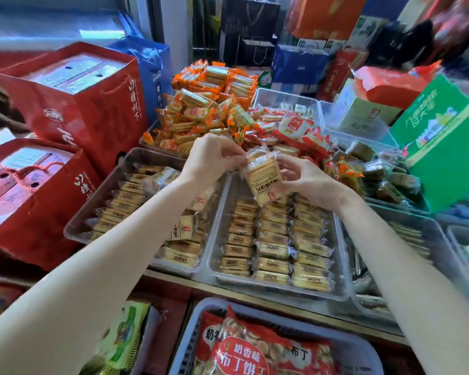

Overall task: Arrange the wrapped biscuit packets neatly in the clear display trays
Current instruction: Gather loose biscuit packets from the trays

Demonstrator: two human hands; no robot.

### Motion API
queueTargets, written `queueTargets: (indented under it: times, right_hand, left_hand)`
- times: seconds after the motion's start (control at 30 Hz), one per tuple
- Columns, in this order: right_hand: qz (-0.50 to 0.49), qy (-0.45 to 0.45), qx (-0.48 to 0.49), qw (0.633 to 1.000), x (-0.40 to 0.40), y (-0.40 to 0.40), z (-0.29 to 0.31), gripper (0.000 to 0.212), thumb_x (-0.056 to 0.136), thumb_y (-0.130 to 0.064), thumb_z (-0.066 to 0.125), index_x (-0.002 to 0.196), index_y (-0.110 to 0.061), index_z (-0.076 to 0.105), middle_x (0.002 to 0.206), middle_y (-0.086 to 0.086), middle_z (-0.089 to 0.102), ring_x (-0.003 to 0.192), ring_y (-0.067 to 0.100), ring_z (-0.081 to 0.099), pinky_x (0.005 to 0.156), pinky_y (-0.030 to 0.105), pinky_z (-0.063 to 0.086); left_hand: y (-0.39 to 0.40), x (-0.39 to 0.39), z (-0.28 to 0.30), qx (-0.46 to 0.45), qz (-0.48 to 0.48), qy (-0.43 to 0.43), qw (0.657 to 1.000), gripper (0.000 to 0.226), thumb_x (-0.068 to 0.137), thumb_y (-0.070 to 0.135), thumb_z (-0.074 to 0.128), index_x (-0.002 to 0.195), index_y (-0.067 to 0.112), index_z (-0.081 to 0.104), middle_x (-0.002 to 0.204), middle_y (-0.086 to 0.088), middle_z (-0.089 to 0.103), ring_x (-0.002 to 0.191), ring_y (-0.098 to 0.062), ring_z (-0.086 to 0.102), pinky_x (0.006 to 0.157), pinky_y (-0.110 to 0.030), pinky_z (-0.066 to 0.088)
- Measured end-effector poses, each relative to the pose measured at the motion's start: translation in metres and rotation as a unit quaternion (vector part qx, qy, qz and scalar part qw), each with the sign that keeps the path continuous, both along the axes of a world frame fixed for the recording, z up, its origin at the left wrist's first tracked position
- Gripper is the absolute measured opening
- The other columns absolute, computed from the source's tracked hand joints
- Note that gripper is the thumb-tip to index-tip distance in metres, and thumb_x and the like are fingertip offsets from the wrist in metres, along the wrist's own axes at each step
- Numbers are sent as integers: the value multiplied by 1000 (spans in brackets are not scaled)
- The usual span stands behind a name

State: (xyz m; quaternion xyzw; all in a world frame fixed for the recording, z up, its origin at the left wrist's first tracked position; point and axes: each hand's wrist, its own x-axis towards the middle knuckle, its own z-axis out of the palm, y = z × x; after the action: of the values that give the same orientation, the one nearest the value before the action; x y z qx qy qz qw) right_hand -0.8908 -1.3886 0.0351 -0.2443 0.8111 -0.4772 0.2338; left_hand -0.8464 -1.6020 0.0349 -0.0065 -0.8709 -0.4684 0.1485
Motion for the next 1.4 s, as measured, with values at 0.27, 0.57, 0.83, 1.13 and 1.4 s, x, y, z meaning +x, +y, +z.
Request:
queueTargets:
  times: [0.27,0.57,0.83,1.13,1.4]
  right_hand:
    - [-4,8,-2,1000,24,16,23,60,71,-30,77,126,-24,54,114,5,66,107,17,62,89,32,53]
    - [23,43,34,998,45,26,39,59,77,-17,74,131,-21,51,113,4,62,107,17,59,84,22,51]
    - [13,52,28,998,47,26,42,54,75,-29,78,123,-34,54,111,-2,65,108,15,59,91,28,49]
    - [-20,46,-13,999,42,22,44,49,65,-39,74,111,-40,57,111,2,66,109,21,59,95,36,47]
    - [-39,56,27,997,41,19,41,51,79,-23,73,126,-24,54,102,-5,62,91,5,57,72,13,43]
  left_hand:
    - [0,17,27,4,-42,-83,996,15,73,19,79,85,12,73,81,-4,72,73,-17,68,68,-23,55]
    - [29,38,47,-7,-65,-30,997,13,83,24,70,86,12,68,84,2,65,76,-26,68,78,-41,57]
    - [24,46,40,165,-8,-69,984,9,83,19,69,84,11,68,94,-15,69,81,-21,68,73,-33,59]
    - [21,53,37,82,-76,-38,993,13,79,14,72,92,15,71,97,-3,69,80,-11,66,82,-29,54]
    - [31,42,32,-79,-21,5,997,10,82,9,68,90,10,74,83,-2,69,67,-6,59,65,-15,48]
